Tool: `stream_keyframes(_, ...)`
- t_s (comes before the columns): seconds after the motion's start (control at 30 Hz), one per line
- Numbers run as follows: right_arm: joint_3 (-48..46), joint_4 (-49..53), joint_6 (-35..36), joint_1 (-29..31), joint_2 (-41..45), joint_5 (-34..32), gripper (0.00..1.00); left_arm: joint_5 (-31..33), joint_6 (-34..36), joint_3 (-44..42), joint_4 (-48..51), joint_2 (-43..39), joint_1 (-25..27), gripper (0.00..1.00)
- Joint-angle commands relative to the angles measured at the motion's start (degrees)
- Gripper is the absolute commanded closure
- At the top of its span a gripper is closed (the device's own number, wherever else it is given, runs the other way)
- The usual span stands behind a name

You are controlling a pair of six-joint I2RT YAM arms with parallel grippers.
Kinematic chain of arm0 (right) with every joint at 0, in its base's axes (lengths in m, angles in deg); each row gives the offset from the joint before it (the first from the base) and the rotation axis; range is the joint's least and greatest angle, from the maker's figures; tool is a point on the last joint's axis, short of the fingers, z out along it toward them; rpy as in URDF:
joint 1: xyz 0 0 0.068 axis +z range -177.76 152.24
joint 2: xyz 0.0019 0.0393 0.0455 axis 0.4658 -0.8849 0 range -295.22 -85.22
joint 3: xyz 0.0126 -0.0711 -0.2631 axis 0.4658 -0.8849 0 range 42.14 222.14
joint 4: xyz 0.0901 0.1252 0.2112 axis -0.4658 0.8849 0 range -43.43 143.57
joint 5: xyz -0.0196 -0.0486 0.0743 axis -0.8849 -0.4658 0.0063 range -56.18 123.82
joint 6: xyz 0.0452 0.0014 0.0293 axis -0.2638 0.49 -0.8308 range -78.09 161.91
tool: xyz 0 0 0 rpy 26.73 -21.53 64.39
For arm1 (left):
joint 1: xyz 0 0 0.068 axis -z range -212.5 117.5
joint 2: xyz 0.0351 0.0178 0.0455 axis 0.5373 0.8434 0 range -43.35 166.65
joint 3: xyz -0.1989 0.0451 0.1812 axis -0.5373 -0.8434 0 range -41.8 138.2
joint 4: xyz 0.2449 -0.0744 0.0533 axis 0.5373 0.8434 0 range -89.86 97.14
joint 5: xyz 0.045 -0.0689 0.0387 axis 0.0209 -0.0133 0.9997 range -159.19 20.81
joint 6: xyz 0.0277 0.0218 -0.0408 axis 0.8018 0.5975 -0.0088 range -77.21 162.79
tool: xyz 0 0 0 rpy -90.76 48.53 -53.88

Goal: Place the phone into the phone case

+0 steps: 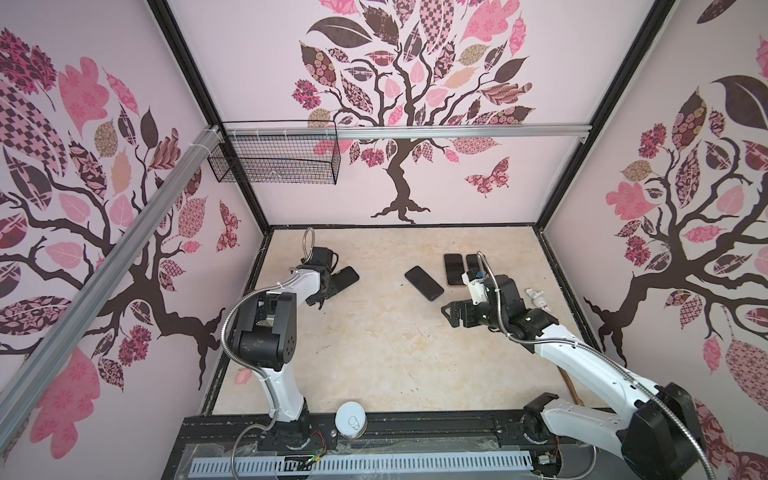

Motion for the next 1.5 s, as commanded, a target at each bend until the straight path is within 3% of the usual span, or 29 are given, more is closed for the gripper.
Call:
stream_keyframes(0.0,-0.4,0.1,0.3,0.2,1.9,1.0,0.0,2.4,0.4,4.4,-0.5,2.2,-0.1,0.53)
stream_keyframes(0.23,-0.9,0.0,0.2,0.2,2.1,1.0,0.0,3.0,-0.4,6.1,1.2,5.8,-0.3,0.58)
stream_keyframes(0.47,-0.5,0.3,0.1,0.2,1.4,0.2,0.0,2.6,-0.2,5.4,1.0,6.2,-0.8,0.82)
stream_keyframes(0.67,-0.3,0.8,0.2,0.2,1.7,-0.6,0.0,1.3,0.2,4.7,0.9,6.9,-1.4,0.84)
stream_keyframes(0.8,-0.3,0.6,0.5,0.2,1.8,-0.5,0.0,-0.9,0.9,2.7,0.0,5.8,-1.3,0.96)
stream_keyframes(1.03,0.5,0.9,0.6,0.2,1.8,-1.7,0.0,-2.4,0.9,-2.5,-0.7,0.4,-0.6,1.0)
stream_keyframes(1.17,0.5,0.9,0.8,0.2,1.4,-3.0,0.0,-2.5,2.1,-2.7,1.9,-2.0,2.3,1.0)
stream_keyframes(1.47,1.1,1.2,1.8,0.1,1.2,-3.7,0.0,-0.4,2.3,-5.5,6.4,-8.0,14.7,1.0)
